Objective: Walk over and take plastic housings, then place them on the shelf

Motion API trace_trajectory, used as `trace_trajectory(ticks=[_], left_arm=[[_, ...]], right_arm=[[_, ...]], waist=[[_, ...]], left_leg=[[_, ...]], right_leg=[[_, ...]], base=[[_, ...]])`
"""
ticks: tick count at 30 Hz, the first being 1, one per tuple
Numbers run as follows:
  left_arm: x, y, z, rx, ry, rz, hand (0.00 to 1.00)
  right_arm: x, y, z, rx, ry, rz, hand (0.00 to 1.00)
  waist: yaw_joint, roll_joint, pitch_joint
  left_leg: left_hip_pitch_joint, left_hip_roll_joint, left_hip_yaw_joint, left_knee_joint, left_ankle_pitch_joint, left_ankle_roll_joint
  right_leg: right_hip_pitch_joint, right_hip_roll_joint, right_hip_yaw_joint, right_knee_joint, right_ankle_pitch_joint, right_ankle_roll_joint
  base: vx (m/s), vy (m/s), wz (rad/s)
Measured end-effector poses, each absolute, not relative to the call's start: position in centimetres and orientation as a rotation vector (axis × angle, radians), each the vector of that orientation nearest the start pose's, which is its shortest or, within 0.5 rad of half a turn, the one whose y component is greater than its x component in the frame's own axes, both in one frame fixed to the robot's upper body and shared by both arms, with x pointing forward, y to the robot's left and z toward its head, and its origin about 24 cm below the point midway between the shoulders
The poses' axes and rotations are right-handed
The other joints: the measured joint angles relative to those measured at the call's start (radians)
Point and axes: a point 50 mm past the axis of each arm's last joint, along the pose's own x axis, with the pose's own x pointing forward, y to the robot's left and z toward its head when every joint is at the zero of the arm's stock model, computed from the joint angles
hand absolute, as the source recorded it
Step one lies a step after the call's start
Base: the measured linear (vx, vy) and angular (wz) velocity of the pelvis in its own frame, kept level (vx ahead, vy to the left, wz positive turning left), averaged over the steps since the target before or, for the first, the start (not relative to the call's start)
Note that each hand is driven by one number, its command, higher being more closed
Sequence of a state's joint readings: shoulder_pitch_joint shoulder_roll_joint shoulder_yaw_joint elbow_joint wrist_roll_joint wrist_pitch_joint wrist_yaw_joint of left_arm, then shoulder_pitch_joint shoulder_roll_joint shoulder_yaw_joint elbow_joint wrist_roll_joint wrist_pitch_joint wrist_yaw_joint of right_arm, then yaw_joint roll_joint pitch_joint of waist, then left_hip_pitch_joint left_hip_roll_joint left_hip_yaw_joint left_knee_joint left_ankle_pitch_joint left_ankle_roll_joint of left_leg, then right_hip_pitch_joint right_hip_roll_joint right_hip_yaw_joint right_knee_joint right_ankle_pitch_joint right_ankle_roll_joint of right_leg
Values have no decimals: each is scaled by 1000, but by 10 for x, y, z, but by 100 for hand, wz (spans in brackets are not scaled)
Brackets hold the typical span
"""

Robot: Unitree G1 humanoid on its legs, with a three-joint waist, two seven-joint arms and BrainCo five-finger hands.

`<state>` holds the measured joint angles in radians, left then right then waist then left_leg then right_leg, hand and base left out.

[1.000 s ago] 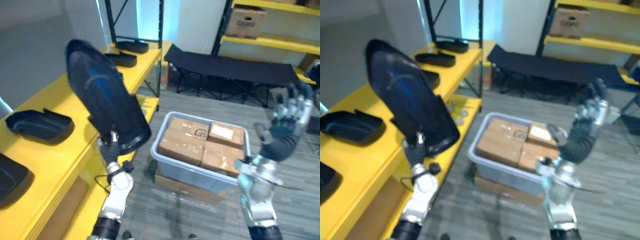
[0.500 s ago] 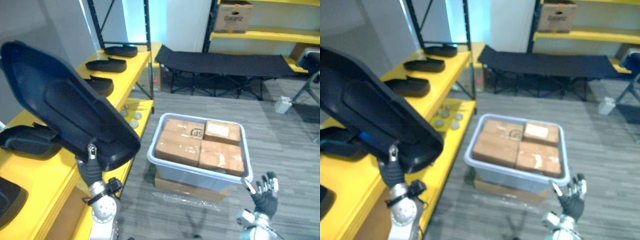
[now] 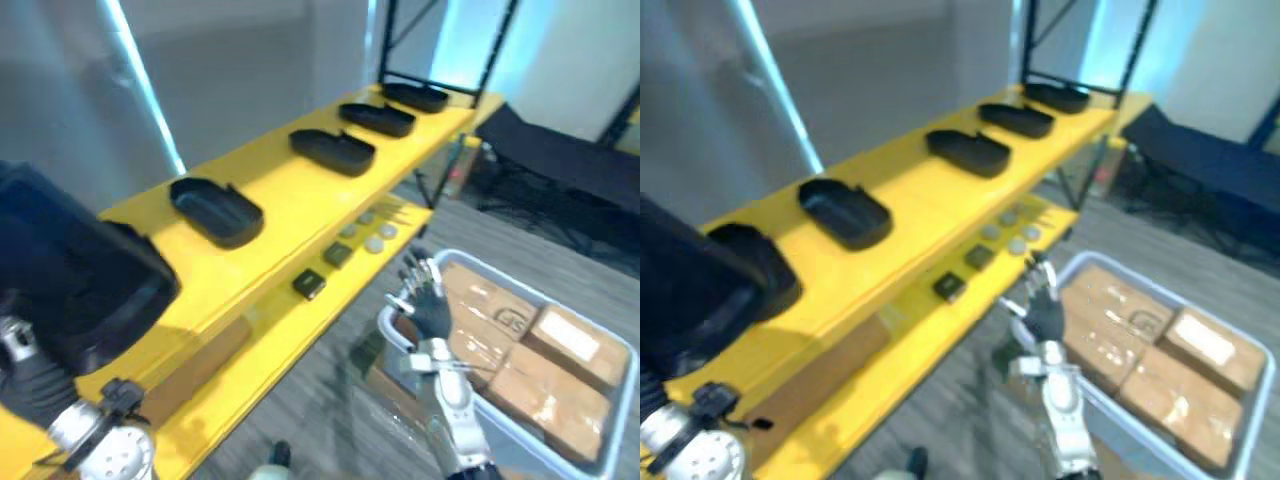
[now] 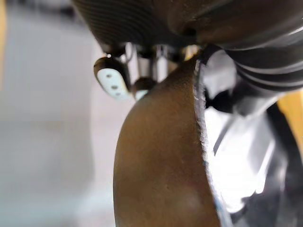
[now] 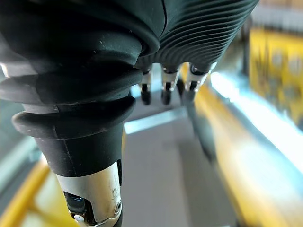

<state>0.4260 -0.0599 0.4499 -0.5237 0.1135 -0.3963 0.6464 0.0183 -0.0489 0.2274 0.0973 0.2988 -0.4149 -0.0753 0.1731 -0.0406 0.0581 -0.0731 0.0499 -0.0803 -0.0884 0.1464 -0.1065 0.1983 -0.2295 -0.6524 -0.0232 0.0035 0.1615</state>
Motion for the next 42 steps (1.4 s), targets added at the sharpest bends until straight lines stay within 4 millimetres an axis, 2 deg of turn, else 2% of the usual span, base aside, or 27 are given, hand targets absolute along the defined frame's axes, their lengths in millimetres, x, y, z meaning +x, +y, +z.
trace_trajectory(ticks=[1,5,8,10,13,15,16,17,21,23,24,25,26,27,28,34,37,38,39,40,42], left_arm=[[102,270,122,255,-574,1126,100],[96,274,122,253,-576,1153,100],[90,278,122,271,-571,1191,100],[88,279,121,277,-566,1204,100],[91,278,122,267,-571,1205,100],[96,276,123,246,-589,1185,100],[100,274,125,231,-602,1165,100],[101,274,125,228,-607,1160,100],[106,269,132,219,-647,1118,100],[114,264,136,202,-679,1069,100],[123,259,141,191,-712,1009,100],[131,255,148,190,-754,935,100],[135,252,151,194,-775,892,100],[144,245,158,212,-814,806,100],[152,239,163,232,-848,741,100],[159,233,157,242,-819,652,100],[157,232,149,234,-775,652,100],[156,232,145,236,-755,647,100],[156,232,143,235,-743,644,100],[156,230,138,231,-717,637,100],[154,229,134,232,-693,635,100]], right_arm=[[243,-114,51,291,-253,77,0],[244,-111,51,261,-242,77,0],[245,-110,50,258,-227,91,0],[245,-110,49,257,-216,117,0],[244,-110,45,273,-184,145,0],[239,-114,42,264,-164,141,0],[237,-119,41,252,-159,133,0],[237,-121,41,242,-155,135,0],[239,-119,47,256,-182,146,0],[239,-120,47,252,-184,154,0],[238,-123,46,250,-183,146,0],[238,-126,46,247,-185,144,0],[237,-129,46,247,-187,135,0],[233,-135,46,245,-200,114,0],[232,-141,47,236,-216,112,0],[231,-141,53,197,-267,241,0],[233,-137,59,182,-303,321,0],[233,-136,59,185,-307,343,0],[232,-136,59,186,-306,352,0],[230,-135,57,187,-297,365,0],[227,-136,54,188,-282,378,0]], waist=[[13,-9,5],[12,-22,13],[12,-25,16],[11,-23,22],[0,-21,28],[-24,-21,30],[-25,-17,43],[-16,-7,55],[-16,-1,82],[-28,4,88],[-35,2,89],[-56,-4,92],[-71,-10,94],[-101,-19,95],[-113,-18,98],[-96,-11,104],[-78,16,121],[-76,23,130],[-76,27,133],[-80,44,141],[-93,58,139]], left_leg=[[1,-2,-4,0,-1,0],[6,-3,-20,0,-2,3],[12,15,0,5,-2,2],[21,25,11,5,-4,0],[15,29,14,5,-1,7],[0,39,106,2,10,37],[-3,42,139,5,33,46],[-10,37,137,5,40,36],[-30,14,128,1,44,42],[-30,2,114,0,44,47],[-32,-4,100,0,46,51],[-37,-17,68,0,49,55],[-42,-25,48,0,51,56],[-57,-44,-2,0,61,52],[-72,-51,-39,0,69,49],[-90,-34,-58,6,106,31],[-79,-5,-51,6,115,18],[-71,-2,-48,6,117,15],[-69,-1,-47,6,118,13],[-63,5,-43,6,108,18],[-69,19,-3,6,100,29]], right_leg=[[4,-1,-5,2,-5,0],[8,-5,-14,29,-30,-2],[-10,-2,7,55,-44,-11],[-11,4,22,59,-47,-10],[11,11,-9,58,-51,-4],[35,7,-75,56,-57,5],[53,2,-115,67,-58,9],[54,-2,-120,70,-60,7],[47,-26,-137,100,-84,6],[37,-37,-105,137,-121,-16],[23,-34,-44,164,-156,-43],[13,-23,46,187,-195,-80],[12,-16,103,194,-214,-99],[11,2,195,200,-242,-123],[6,13,245,213,-240,-117],[15,49,241,201,-233,-104],[25,76,244,190,-235,-101],[36,78,244,184,-251,-75],[40,77,243,184,-259,-54],[46,82,235,186,-267,-40],[53,88,210,188,-272,-40]], base=[[-8,31,24],[-6,11,11],[-12,-9,-21],[-21,-26,-19],[-39,-34,22],[-55,11,98],[-47,62,86],[-27,67,61],[-19,69,26],[-25,42,25],[-37,-12,48],[-37,-25,64],[-35,-48,108],[-30,-58,120],[-38,-74,114],[-29,-58,27],[-118,-68,-12],[-170,-78,-9],[-169,-53,4],[-148,-30,21],[-148,-2,32]])
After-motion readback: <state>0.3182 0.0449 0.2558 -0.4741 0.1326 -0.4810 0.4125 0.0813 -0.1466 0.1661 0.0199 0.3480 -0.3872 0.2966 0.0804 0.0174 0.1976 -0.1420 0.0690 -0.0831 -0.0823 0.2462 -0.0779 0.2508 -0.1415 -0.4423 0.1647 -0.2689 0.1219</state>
